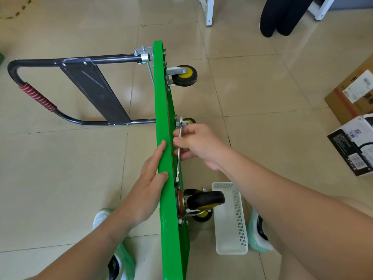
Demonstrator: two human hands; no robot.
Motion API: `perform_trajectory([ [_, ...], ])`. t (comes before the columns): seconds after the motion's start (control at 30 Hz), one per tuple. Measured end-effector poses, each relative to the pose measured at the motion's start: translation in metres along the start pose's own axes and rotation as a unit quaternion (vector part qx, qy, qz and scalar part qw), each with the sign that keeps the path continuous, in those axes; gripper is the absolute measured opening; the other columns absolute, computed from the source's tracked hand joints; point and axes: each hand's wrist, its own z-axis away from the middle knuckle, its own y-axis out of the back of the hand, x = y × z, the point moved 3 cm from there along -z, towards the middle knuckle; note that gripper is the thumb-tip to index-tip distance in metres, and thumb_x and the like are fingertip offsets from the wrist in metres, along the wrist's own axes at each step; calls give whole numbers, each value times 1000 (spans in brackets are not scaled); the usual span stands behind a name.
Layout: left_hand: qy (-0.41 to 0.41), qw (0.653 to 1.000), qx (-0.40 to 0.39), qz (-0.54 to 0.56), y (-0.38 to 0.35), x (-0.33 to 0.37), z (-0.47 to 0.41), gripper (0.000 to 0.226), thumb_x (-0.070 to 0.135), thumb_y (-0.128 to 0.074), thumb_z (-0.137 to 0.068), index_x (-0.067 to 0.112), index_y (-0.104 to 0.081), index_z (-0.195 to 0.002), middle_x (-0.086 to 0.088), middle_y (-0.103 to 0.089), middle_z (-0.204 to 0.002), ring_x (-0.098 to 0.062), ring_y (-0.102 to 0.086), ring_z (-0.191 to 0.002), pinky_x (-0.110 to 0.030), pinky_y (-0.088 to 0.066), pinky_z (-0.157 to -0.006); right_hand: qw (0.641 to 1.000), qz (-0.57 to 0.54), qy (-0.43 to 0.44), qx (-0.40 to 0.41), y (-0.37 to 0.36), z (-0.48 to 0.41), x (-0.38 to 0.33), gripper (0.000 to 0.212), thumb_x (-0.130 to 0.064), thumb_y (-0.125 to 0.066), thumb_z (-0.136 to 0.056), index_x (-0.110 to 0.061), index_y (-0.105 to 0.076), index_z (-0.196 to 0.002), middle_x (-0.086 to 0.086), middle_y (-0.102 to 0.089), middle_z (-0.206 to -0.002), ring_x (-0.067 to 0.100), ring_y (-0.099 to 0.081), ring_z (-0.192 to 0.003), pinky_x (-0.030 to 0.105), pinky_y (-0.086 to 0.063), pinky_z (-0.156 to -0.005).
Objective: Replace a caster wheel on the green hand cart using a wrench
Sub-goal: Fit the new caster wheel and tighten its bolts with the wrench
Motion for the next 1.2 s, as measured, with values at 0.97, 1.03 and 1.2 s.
perform_trajectory([
  [0.97, -1, 1000, 27, -13, -4, -6, -7, 74, 54, -34, -79, 75, -18, -148, 43, -27, -153, 19, -34, -138, -29, -34, -113, 976, 37, 215, -8, 1, 67, -11, 31, -8, -75, -88, -39, -72, -83, -15, -74, -82, 5, -74, -86, 21, -58, -80],
  [1.03, 3, 1000, 28, -8, -4, -5, -6, 74, 54, -35, -79, 76, -18, -147, 40, -29, -154, 14, -35, -140, -32, -35, -115, 978, 17, 207, -7, 1, 71, -8, 28, -4, -75, -88, -32, -74, -86, -14, -74, -81, 3, -73, -83, 19, -57, -79],
  [1.2, 3, 999, 34, -1, -6, 1, -4, 76, 55, -35, -75, 77, -19, -146, 44, -29, -151, 24, -30, -136, -23, -33, -111, 978, 3, 209, 6, 1, 79, -4, 24, 1, -75, -86, -23, -75, -86, -11, -74, -82, 3, -71, -81, 23, -59, -83],
])
